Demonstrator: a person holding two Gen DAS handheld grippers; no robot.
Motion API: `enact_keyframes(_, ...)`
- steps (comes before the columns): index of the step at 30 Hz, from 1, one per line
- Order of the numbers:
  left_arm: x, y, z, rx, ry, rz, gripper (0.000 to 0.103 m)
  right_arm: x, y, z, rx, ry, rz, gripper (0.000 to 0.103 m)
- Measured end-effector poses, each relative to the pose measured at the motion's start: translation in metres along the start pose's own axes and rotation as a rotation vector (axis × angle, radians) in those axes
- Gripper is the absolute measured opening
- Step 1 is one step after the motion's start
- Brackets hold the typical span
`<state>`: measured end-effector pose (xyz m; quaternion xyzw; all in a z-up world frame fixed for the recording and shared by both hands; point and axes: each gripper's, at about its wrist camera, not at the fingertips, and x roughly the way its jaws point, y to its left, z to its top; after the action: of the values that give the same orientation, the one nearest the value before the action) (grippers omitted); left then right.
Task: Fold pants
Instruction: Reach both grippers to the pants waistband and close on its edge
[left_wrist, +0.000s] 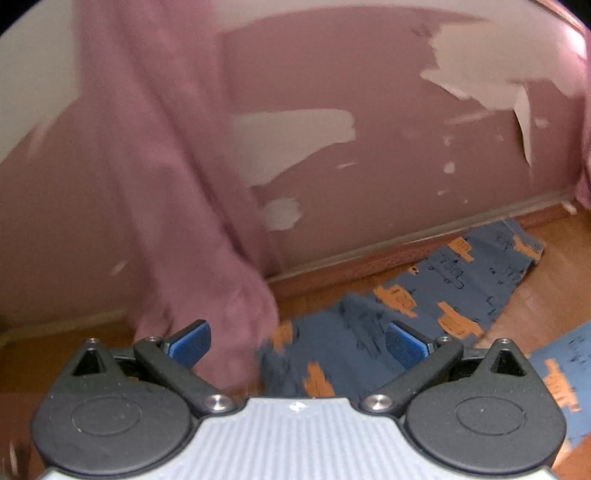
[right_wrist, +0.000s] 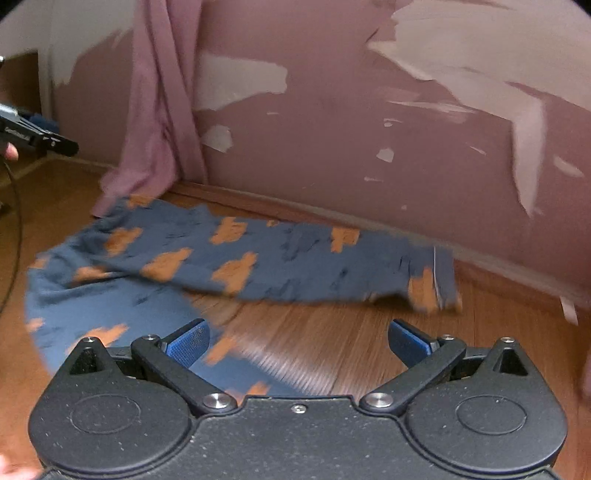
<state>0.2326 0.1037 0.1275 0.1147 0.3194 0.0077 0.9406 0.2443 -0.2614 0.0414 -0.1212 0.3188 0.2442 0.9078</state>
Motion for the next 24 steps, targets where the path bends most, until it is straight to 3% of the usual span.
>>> enact_keyframes(4, 0.071, -0.004, -0.002, 0.103, 0.029, -0.057, 0.103, 0.090, -0.031, 0.037, -0.065, 0.033, 0.014, 0.102)
enact_keyframes(10, 0.155, -0.010, -0.017, 0.223, 0.106, -0.090, 0.097, 0.197, -0.070, 0.074, -0.023, 0.069, -0.038, 0.100)
enact_keyframes(13, 0.179, -0.002, -0.023, 0.201, 0.134, -0.116, 0.093, 0.225, -0.087, 0.074, 0.007, 0.101, -0.112, 0.095)
enact_keyframes(16, 0.195, 0.003, -0.025, 0.160, 0.175, -0.130, 0.084, 0.235, -0.103, 0.066, 0.060, 0.126, -0.084, 0.085)
enact_keyframes(19, 0.208, 0.006, -0.027, 0.135, 0.227, -0.099, 0.066, 0.231, -0.109, 0.053, 0.092, 0.112, -0.055, 0.074)
enact_keyframes(20, 0.211, 0.008, -0.027, 0.124, 0.240, -0.098, 0.054, 0.229, -0.110, 0.051, 0.098, 0.098, -0.057, 0.065)
enact_keyframes(21, 0.212, 0.008, -0.027, 0.118, 0.252, -0.103, 0.042, 0.225, -0.110, 0.047, 0.098, 0.078, -0.063, 0.047)
enact_keyframes(24, 0.214, 0.003, -0.027, 0.127, 0.284, -0.118, 0.016, 0.215, -0.107, 0.039, 0.086, 0.038, -0.075, 0.013)
